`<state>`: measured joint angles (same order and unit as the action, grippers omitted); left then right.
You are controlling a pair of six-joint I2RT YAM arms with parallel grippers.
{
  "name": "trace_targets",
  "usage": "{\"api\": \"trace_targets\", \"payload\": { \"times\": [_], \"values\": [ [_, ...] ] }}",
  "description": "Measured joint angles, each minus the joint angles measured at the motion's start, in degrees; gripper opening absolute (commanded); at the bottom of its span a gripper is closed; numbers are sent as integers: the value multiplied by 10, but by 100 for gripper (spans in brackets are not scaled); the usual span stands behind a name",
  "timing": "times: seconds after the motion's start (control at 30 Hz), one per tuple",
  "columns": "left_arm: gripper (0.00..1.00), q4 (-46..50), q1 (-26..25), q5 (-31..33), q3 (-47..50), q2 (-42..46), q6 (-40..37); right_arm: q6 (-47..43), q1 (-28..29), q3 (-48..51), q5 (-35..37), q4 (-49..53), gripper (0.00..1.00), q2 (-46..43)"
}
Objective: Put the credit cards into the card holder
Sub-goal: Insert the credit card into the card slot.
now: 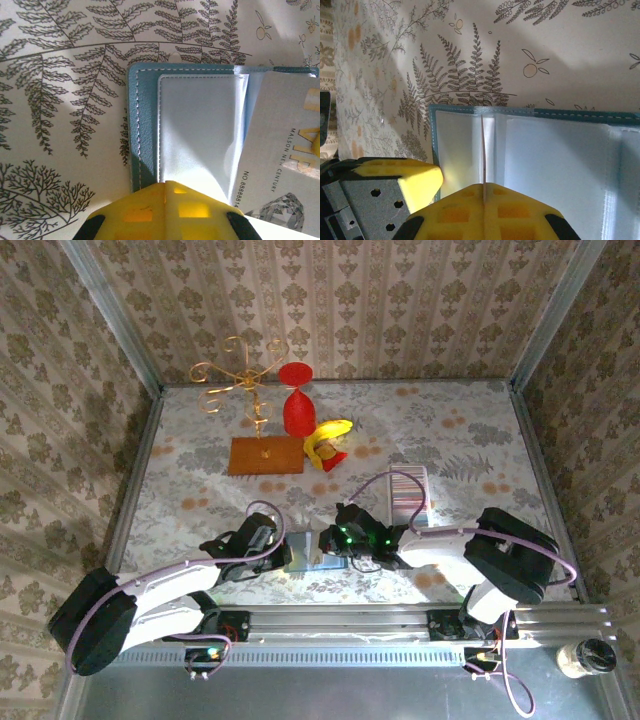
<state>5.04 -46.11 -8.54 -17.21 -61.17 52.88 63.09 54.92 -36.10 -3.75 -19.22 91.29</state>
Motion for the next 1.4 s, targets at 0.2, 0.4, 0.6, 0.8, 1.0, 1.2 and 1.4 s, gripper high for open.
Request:
{"api": "trace_targets", "payload": {
  "times": [0.2,0.4,0.6,0.8,1.0,1.2,1.4],
  "values": [
    [0,0,-3,6,0,1,0,12,0,3,-8,-26,0,10],
    [0,0,-4,10,0,2,0,30,-2,19,-13,-51,0,12],
    [0,0,-4,10,0,2,0,54,-7,38,-23,-89,0,15],
    [0,0,-5,11,0,2,0,67,-8,49,-27,-118,0,17],
    [0,1,-8,15,0,3,0,75,-10,55,-32,-132,0,17],
    [0,1,-11,17,1,6,0,77,-10,55,-41,-140,0,19],
    [0,4,-12,19,4,12,0,81,-10,55,-47,-145,0,36]
  ]
}}
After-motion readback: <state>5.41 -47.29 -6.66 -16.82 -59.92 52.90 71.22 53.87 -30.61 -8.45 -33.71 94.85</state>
